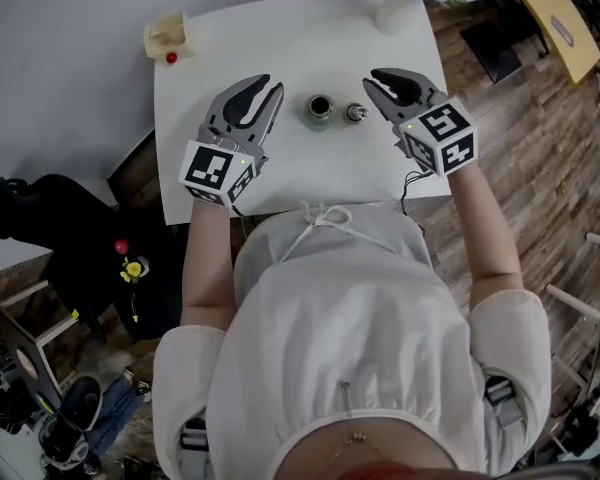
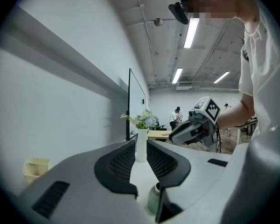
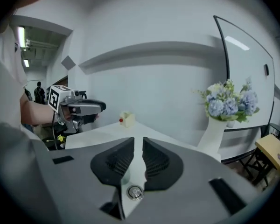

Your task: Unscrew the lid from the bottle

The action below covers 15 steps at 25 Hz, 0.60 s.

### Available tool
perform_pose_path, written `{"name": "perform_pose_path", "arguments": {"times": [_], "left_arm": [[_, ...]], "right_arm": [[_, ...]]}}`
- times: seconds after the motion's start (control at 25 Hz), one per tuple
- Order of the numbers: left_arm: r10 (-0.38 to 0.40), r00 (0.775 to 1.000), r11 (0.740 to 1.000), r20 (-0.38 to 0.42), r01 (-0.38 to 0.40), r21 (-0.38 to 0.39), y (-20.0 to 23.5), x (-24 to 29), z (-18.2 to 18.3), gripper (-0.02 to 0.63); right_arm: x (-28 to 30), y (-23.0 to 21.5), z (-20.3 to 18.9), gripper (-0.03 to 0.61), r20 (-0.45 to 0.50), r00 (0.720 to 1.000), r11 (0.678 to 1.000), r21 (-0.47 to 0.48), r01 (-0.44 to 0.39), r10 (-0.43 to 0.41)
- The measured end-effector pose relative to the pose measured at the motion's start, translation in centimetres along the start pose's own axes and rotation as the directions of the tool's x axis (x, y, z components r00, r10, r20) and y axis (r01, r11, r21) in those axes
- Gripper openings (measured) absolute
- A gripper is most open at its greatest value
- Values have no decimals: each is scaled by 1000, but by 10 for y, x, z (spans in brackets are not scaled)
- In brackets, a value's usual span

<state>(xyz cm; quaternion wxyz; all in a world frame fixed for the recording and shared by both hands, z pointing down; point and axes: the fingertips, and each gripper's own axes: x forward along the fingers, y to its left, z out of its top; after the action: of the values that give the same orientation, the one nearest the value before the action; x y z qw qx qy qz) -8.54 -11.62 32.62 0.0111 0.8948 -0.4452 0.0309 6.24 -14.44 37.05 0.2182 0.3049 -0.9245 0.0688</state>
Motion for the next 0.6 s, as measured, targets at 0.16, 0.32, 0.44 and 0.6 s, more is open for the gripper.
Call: {"name": "perform_pose_path", "arguments": {"times": [0.16, 0.32, 0.44, 0.6], "left_arm": [[97, 995, 995, 5, -97, -32, 21, -18, 12, 37], [199, 980, 977, -21, -200, -69, 44, -26, 12, 21], [214, 976, 973, -41, -216, -76, 52, -28, 12, 20], [207, 976, 975, -64, -211, -63, 56, -25, 13, 20]], "right_arm": [[-10, 0, 18, 6, 101, 992, 997, -1, 74, -73], [-12, 0, 25, 6, 183, 978, 995, 10, 102, -102], [-10, 1, 32, 6, 229, 965, 991, 21, 129, -131], [-8, 3, 41, 5, 251, 956, 988, 18, 153, -153]]}}
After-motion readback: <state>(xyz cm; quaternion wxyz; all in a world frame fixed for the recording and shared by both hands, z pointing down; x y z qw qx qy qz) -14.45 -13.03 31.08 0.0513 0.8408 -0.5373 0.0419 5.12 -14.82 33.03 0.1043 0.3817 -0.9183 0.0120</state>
